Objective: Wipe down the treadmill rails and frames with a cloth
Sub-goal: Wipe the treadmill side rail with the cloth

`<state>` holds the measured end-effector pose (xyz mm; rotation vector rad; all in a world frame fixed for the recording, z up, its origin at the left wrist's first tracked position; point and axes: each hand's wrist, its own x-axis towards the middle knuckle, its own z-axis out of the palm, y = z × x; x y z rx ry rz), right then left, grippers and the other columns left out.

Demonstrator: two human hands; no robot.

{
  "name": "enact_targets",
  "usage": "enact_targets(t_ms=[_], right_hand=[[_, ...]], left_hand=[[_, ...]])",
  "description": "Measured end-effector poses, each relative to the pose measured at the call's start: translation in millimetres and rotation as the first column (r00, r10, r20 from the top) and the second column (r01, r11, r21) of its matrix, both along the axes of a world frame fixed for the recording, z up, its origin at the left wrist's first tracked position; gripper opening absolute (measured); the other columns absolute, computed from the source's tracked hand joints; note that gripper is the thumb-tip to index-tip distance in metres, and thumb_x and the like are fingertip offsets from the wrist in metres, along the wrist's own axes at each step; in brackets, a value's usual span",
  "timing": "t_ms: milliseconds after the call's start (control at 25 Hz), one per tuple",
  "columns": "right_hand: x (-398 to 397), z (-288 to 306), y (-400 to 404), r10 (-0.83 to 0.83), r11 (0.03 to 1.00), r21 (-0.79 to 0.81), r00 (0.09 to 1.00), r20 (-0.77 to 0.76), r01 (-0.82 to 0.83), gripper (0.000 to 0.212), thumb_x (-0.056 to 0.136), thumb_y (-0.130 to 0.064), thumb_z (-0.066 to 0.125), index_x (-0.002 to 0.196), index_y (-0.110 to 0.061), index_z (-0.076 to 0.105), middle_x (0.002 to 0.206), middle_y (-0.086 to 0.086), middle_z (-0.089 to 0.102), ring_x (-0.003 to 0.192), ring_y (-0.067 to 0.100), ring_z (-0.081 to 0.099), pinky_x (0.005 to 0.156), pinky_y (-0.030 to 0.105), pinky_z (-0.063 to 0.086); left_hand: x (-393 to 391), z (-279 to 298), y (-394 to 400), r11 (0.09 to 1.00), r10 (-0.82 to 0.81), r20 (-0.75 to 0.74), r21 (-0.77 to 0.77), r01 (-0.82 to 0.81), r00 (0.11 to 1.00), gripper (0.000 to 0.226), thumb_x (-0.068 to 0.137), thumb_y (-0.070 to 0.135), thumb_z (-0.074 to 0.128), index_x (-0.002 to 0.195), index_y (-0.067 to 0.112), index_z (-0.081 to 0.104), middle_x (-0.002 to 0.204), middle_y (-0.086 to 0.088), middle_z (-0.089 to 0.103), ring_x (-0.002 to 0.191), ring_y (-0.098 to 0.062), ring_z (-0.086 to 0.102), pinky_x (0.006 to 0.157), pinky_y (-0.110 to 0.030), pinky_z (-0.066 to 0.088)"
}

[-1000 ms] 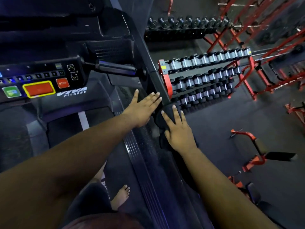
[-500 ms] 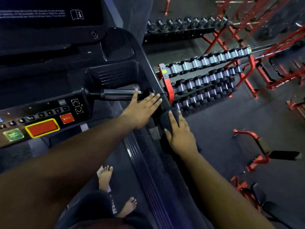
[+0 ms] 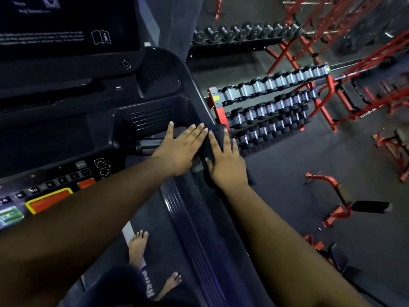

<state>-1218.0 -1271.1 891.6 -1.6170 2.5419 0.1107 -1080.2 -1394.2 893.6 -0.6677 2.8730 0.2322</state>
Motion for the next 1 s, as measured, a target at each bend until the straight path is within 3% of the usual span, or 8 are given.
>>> enact_targets(t_ms=[120,280,440,560,680,760,840,1000], right_hand=[[4,-4,22,0.139,0.986,0.11,0.98,-0.144,-0.124,0.077,0.094,-0.037,0.056,0.157,-0.034,0.01,0.166,0.005,-0.009,0.15,0.043,0.003,0.108,0.064,0.032],[4,-2,87,0.453,0.878,0.303,0.85,-0.27,-0.371,0.066,0.09,-0.037,0.061,0.15,-0.022,0.04,0.167,0.002,0.005,0.15,0.043,-0.01,0.114,0.071,0.007],[4,-3,19,0.457,0.87,0.357,0.828,-0.324,-0.341,0.059,0.096,-0.039,0.046,0.152,-0.024,0.036,0.167,-0.003,0.005,0.148,0.038,-0.021,0.112,0.072,-0.004],[12,-10,66,0.495,0.843,0.393,0.813,-0.306,-0.366,0.048,0.095,-0.036,0.049,0.14,-0.022,0.055,0.164,0.002,0.021,0.151,0.038,-0.011,0.112,0.073,-0.001],[15,1,164,0.688,0.674,0.544,0.694,-0.214,-0.5,0.045,0.091,-0.032,0.043,0.128,-0.02,0.067,0.152,0.004,0.046,0.152,0.035,0.008,0.112,0.072,-0.012],[6,7,165,0.756,0.595,0.589,0.628,-0.181,-0.547,0.045,0.09,-0.035,0.052,0.13,-0.02,0.065,0.152,0.004,0.046,0.152,0.035,0.006,0.111,0.073,-0.012],[3,9,120,0.712,0.669,0.518,0.659,-0.241,-0.533,0.047,0.092,-0.037,0.053,0.136,-0.023,0.059,0.159,0.004,0.034,0.152,0.034,0.001,0.11,0.075,-0.005],[4,-4,83,0.422,0.896,0.287,0.851,-0.313,-0.338,0.058,0.092,-0.04,0.057,0.147,-0.027,0.044,0.166,-0.007,0.009,0.152,0.032,-0.005,0.111,0.073,0.012]], left_hand=[[2,-2,-5,0.998,-0.004,-0.019,0.056,0.005,1.0,0.099,0.092,0.03,0.057,0.154,0.015,-0.019,0.164,-0.002,-0.021,0.153,-0.018,-0.005,0.119,-0.062,0.008],[7,-9,-5,0.989,-0.128,0.02,-0.079,0.129,0.992,0.094,0.094,0.035,0.054,0.155,0.011,-0.014,0.165,-0.006,-0.018,0.153,-0.021,-0.002,0.118,-0.062,0.01],[4,-8,-5,0.988,-0.099,0.022,-0.113,0.101,0.995,0.093,0.094,0.031,0.053,0.155,0.009,-0.014,0.165,-0.008,-0.017,0.153,-0.022,-0.003,0.119,-0.062,0.009],[7,-12,-3,0.985,-0.098,0.029,-0.14,0.101,0.995,0.093,0.094,0.031,0.052,0.155,0.009,-0.014,0.165,-0.008,-0.017,0.153,-0.022,-0.003,0.118,-0.064,0.009],[6,-15,7,0.978,-0.128,0.016,-0.166,0.129,0.992,0.092,0.094,0.029,0.053,0.155,0.009,-0.012,0.165,-0.008,-0.014,0.153,-0.022,-0.002,0.115,-0.069,0.008],[6,-15,16,0.982,-0.123,0.006,-0.142,0.123,0.992,0.091,0.094,0.027,0.053,0.155,0.01,-0.012,0.165,-0.008,-0.015,0.153,-0.022,-0.004,0.114,-0.071,0.004],[2,-14,28,0.985,-0.121,0.004,-0.123,0.121,0.993,0.09,0.094,0.027,0.052,0.156,0.01,-0.011,0.165,-0.008,-0.015,0.153,-0.021,-0.005,0.114,-0.07,0.002],[-4,-14,45,0.987,-0.094,-0.013,-0.131,0.092,0.995,0.087,0.094,0.027,0.051,0.156,0.011,-0.008,0.166,-0.007,-0.013,0.153,-0.02,-0.006,0.116,-0.068,-0.001]])
